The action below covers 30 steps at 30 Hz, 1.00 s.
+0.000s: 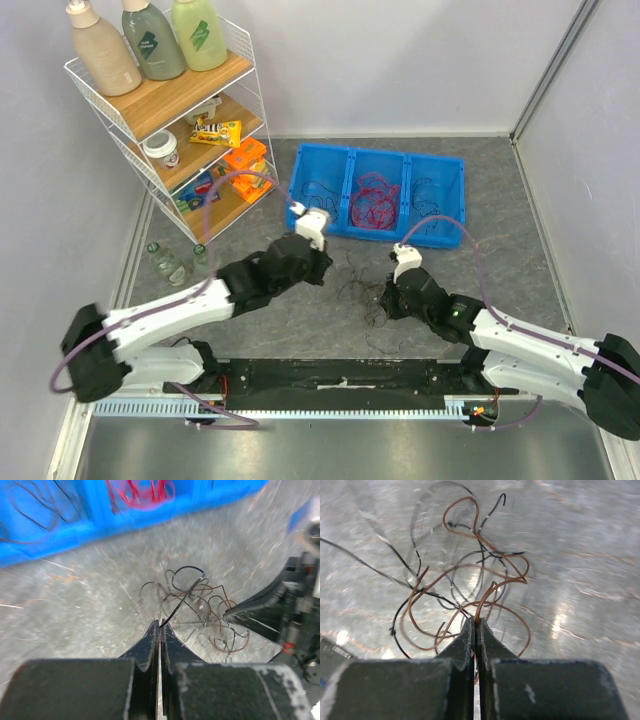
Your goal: Untangle the cables
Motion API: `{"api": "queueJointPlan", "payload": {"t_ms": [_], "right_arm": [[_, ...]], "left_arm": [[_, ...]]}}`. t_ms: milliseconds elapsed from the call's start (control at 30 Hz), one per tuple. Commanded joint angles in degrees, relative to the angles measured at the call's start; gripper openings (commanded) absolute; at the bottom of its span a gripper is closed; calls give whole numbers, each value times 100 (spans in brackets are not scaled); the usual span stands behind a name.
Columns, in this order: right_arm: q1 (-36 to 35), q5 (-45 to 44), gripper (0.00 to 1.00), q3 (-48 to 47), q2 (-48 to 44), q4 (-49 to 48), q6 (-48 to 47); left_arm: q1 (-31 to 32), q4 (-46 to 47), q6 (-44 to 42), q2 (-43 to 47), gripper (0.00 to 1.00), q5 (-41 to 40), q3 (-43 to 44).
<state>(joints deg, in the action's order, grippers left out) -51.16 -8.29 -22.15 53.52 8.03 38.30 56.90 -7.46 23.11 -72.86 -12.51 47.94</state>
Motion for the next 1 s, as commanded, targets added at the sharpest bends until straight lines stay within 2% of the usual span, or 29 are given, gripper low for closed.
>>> {"api": "queueJointPlan", "payload": {"t_ms": [0, 67, 167, 333, 467, 533, 633, 700, 767, 900, 933, 967], "right_arm": [[18, -1891, 0, -290, -51, 1198, 1071], [44, -2202, 0, -168, -332, 1385, 1345], [141, -2378, 0, 79, -920, 1429, 1513], [229, -2695, 1, 106, -1405, 1815, 1733], [246, -2442, 3, 53, -1204, 1677, 1515], [246, -1950, 12, 27, -1011, 1316, 971], [246, -1404, 22, -236, -616, 1271, 609], [246, -1158, 32, -351, -527, 1271, 459], [238, -1008, 40, -404, -535, 1253, 406], [238, -893, 47, -413, -702, 1245, 441], [238, -893, 48, -413, -763, 1253, 458], [246, -884, 50, -413, -816, 1280, 476]], "left_arm": [[-30, -825, -395, 1937, 1, -1374, 22], [-39, -1133, -518, 2826, 2, -1884, 179], [-39, -1345, -668, 4021, 2, -2228, 487], [-39, -1468, -738, 5114, 2, -2124, 856], [-39, -1705, -537, 5019, 1, -1958, 919], [-39, -1750, -414, 4748, 2, -1546, 831], [-30, -1750, -212, 4063, 3, -878, 673], [-30, -1689, -97, 3527, 16, -316, 576], [-39, -1470, 43, 2982, 36, 28, 436], [-39, -609, 351, 1769, 59, 758, 154], [-48, -363, 447, 1523, 72, 881, 102], [-83, -170, 561, 1233, 77, 978, 84]]}}
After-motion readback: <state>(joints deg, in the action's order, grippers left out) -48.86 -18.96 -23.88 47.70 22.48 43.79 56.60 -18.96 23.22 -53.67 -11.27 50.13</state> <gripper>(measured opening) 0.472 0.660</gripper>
